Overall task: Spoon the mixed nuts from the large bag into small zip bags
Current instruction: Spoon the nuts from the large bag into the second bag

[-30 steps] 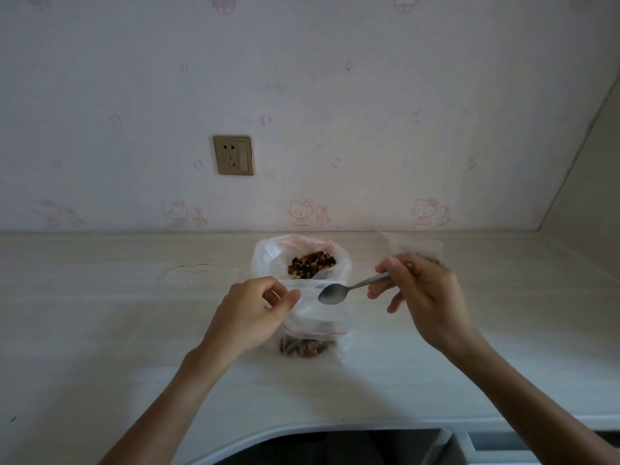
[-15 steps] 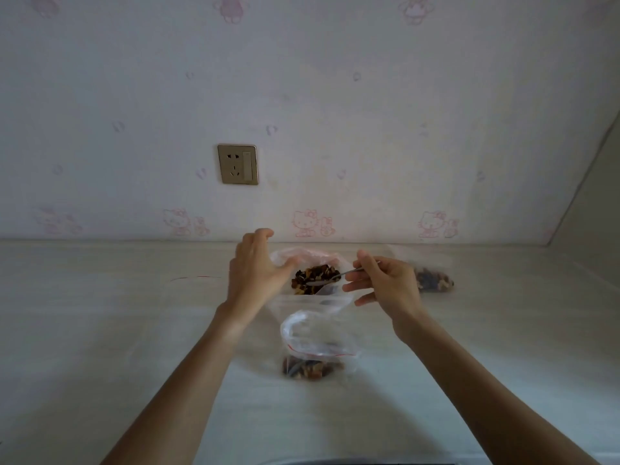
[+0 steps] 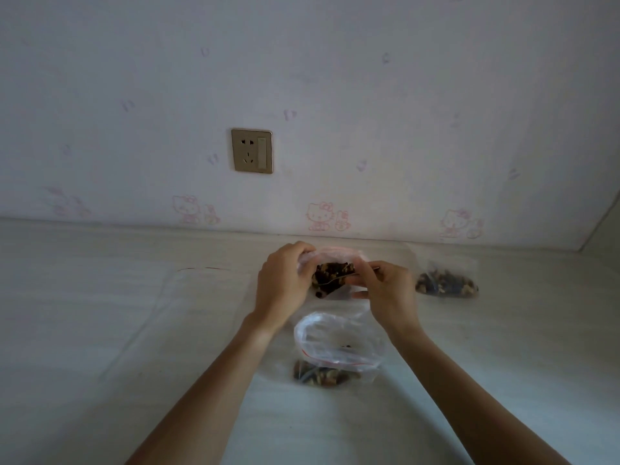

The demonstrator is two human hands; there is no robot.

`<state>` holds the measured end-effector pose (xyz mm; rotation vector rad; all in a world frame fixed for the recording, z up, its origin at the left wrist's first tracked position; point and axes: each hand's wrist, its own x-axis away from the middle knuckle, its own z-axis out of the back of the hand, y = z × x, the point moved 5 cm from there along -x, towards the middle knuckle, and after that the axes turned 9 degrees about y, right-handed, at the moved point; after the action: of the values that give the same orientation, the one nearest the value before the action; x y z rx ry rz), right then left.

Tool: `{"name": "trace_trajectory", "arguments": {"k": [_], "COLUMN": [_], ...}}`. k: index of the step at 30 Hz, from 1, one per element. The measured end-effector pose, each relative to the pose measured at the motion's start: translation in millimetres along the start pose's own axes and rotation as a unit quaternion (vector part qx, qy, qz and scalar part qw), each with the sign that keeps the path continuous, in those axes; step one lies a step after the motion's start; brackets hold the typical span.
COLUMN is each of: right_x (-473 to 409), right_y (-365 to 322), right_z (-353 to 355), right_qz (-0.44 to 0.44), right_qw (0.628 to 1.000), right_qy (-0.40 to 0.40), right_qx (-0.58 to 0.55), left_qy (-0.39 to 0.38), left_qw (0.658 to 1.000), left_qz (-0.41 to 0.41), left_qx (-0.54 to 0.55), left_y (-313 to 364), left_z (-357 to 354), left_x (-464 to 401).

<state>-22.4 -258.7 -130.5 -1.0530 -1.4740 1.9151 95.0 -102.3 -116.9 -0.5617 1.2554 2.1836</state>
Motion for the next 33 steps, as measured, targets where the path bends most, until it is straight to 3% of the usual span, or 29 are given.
{"name": "trace_trajectory", "arguments": {"k": [6, 18, 33], "right_x": [2.3, -1.0, 4.8], "right_y": [4.7, 16.3, 19.7], "right_z": [2.0, 4.1, 12.8], "right_qz": [0.019, -0.129, -0.214], "right_qw": [1.0, 0.989, 0.964], "right_qy": [-0.01, 0.027, 0.012], "right_qx": [0.022, -0.069, -0.155], "left_qy": [0.029, 0.029, 0.059], "left_qw": [0.998, 0.996, 0.992], "left_qz": [-0.039, -0.05, -0.057], "left_qx": [0.041, 0.064, 0.095], "left_y": [2.5, 3.6, 4.0], "left_z": [1.7, 0.2, 3.4], "left_x": [-0.9, 2.1, 0.1]}}
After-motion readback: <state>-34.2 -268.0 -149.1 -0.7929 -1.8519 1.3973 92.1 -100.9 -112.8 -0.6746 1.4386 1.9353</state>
